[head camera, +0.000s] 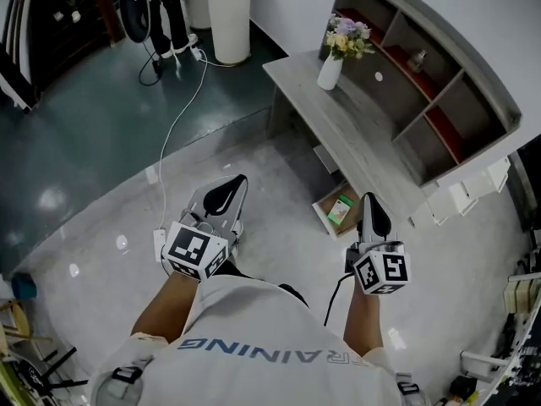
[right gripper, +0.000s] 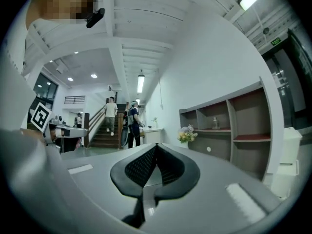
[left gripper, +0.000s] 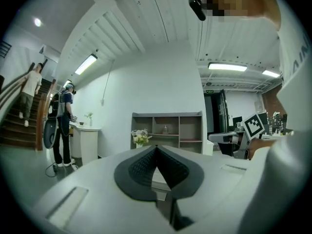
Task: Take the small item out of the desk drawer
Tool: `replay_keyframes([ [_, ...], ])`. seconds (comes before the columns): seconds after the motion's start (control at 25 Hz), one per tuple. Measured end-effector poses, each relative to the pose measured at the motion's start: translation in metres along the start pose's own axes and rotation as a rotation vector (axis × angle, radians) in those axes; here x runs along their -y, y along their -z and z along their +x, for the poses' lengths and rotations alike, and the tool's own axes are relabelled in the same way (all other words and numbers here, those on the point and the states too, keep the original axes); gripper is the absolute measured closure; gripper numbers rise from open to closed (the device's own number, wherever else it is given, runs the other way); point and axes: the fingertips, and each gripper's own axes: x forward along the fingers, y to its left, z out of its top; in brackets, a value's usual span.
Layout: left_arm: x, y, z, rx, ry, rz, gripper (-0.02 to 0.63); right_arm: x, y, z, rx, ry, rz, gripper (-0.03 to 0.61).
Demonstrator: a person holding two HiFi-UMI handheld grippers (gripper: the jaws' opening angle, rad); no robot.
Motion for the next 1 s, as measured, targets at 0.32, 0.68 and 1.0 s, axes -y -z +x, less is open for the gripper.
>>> replay_keyframes([
  [0.32, -0.020, -0.006, 0.143, -0.025, 0.282, -0.009, 0.612, 0.067, -0.014, 0.040, -0.001, 0.290, 0.011, 0.565],
  [0.68, -0.019, -0.002, 0.269, -0.056, 0.615, 0.023, 0.611, 0.105, -0.009, 0.065, -0.012, 0.587, 0.031, 0.565],
  [1.0, 0.016, 0.026, 0.314, -0.122, 0.801, 0.002, 0.611, 0.119, 0.011, 0.045, -0.084, 0.747, 0.053, 0.563],
])
